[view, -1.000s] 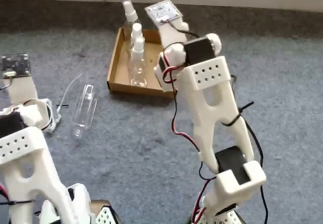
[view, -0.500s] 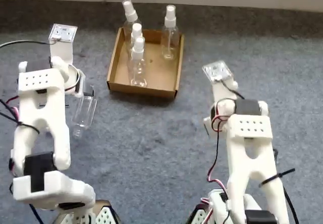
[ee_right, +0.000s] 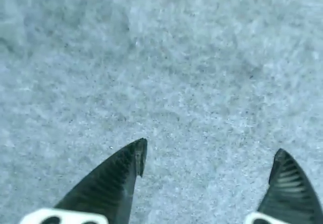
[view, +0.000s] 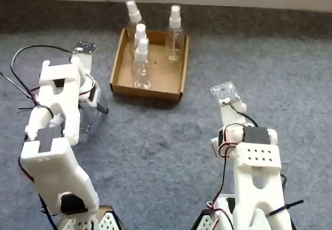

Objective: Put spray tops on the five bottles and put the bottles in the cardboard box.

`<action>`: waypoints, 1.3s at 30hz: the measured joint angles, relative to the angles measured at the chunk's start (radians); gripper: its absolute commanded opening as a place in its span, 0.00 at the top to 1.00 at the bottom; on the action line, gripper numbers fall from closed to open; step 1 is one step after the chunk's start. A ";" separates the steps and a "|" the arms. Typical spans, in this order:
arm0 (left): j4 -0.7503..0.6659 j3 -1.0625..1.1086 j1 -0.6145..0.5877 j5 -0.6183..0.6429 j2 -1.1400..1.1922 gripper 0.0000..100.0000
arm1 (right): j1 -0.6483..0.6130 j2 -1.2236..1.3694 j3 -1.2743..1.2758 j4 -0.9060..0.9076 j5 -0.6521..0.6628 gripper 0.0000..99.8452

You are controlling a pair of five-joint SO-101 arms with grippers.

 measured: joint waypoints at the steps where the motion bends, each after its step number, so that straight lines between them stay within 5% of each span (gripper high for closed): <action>1: 0.000 0.000 0.002 -0.003 0.008 0.83 | 0.000 -0.002 0.000 0.000 0.000 0.67; 10: 0.100 -0.017 0.009 -0.006 -0.015 0.88 | 0.028 -0.003 0.000 0.000 0.000 0.67; 16: 0.250 -0.015 0.048 0.009 -0.281 0.88 | 0.051 -0.003 0.000 0.000 -0.035 0.67; 23: 0.334 -0.015 0.404 0.017 -0.539 0.88 | 0.094 -0.003 0.000 0.000 -0.041 0.67; 30: 0.178 -0.034 0.784 0.077 -0.362 0.88 | 0.212 -0.003 0.000 0.000 -0.043 0.67; 34: 0.114 -0.127 0.873 0.080 -0.173 0.88 | 0.265 -0.003 0.000 0.000 -0.043 0.67; 39: 0.104 -0.233 0.881 0.080 0.015 0.74 | 0.287 -0.003 0.000 0.000 -0.028 0.67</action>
